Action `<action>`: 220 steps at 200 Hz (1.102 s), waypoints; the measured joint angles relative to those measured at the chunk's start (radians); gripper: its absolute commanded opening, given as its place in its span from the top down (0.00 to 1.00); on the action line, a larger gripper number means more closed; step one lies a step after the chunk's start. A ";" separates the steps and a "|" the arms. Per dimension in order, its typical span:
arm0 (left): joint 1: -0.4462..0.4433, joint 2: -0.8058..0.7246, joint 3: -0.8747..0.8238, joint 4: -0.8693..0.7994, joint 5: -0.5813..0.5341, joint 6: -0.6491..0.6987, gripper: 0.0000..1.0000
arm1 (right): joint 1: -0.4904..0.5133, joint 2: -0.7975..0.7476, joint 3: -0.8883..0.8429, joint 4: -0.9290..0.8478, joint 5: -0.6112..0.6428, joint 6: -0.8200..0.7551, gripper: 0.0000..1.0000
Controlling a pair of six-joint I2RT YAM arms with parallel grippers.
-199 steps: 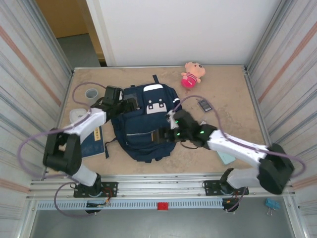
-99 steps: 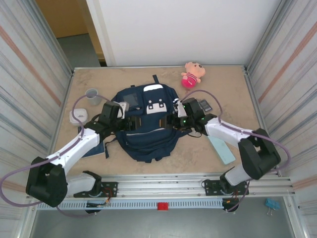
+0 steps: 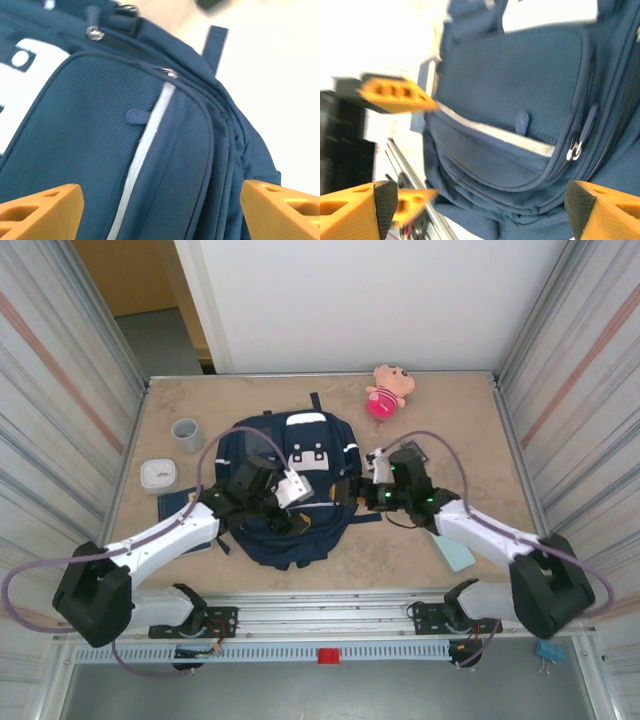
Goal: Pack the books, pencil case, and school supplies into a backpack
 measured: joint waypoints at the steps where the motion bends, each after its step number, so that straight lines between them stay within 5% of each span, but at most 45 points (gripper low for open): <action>1: -0.002 0.002 0.001 0.000 -0.001 0.006 0.17 | -0.004 -0.011 0.000 -0.005 0.000 -0.002 0.10; 96: -0.018 0.198 0.061 0.021 -0.134 0.358 0.13 | -0.089 -0.178 -0.125 -0.155 -0.002 -0.064 0.10; 220: 0.031 0.127 0.008 -0.013 -0.138 0.435 0.13 | -0.089 -0.216 -0.149 -0.154 0.001 -0.082 0.10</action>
